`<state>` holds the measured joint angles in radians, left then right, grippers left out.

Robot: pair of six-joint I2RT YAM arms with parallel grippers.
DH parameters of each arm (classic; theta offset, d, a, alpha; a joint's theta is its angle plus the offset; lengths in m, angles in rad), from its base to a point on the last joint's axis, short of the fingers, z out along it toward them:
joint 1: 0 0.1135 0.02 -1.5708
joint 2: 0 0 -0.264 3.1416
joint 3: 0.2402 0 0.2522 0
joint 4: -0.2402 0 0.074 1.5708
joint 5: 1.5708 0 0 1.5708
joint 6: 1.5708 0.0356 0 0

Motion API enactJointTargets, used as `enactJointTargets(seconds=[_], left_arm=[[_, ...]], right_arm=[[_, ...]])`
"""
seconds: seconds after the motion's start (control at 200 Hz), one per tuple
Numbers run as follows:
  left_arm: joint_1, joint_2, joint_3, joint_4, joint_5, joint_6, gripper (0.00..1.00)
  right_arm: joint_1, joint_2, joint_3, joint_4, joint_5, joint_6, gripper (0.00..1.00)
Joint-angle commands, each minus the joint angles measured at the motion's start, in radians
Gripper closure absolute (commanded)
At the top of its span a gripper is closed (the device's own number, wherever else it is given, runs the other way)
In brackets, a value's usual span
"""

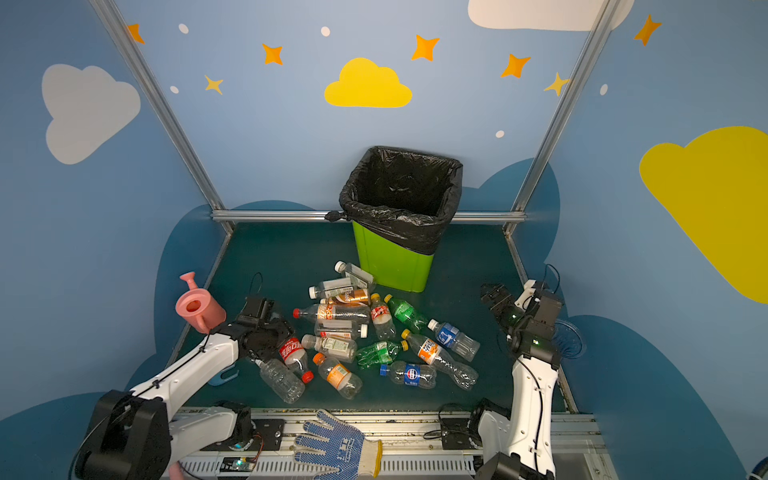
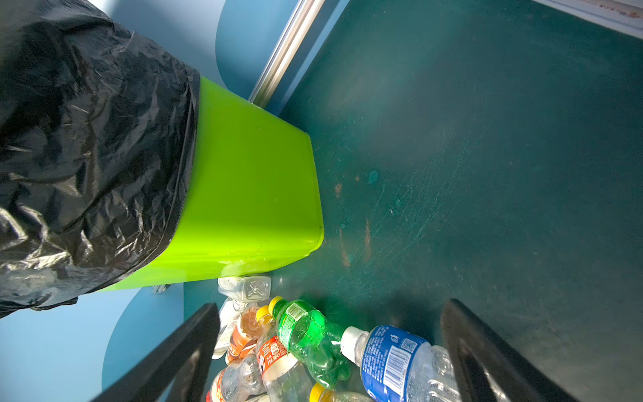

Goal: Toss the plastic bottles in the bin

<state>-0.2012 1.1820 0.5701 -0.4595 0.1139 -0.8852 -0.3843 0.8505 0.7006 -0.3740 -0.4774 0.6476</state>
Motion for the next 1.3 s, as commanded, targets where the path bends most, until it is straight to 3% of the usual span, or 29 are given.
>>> enactJointTargets(seconds=[0.0,0.285,0.801,1.076,1.291], left_arm=[[0.007,0.026,0.028,0.006,0.030,0.031,0.21],[0.028,0.097,0.040,0.028,0.075,0.064,0.24],[0.056,0.102,0.039,0.059,0.122,0.072,0.45],[0.059,-0.022,0.097,0.004,0.104,0.055,0.47],[0.090,-0.174,0.195,-0.052,0.019,0.081,0.47]], right_arm=[[-0.002,-0.002,-0.002,-0.022,0.013,-0.005,0.02],[-0.002,0.009,-0.008,-0.016,0.018,-0.003,0.02],[-0.004,0.012,0.000,-0.024,0.034,-0.015,0.02],[-0.005,0.017,0.015,-0.025,0.038,-0.019,0.02],[-0.005,0.025,0.035,-0.023,0.033,-0.022,0.02]])
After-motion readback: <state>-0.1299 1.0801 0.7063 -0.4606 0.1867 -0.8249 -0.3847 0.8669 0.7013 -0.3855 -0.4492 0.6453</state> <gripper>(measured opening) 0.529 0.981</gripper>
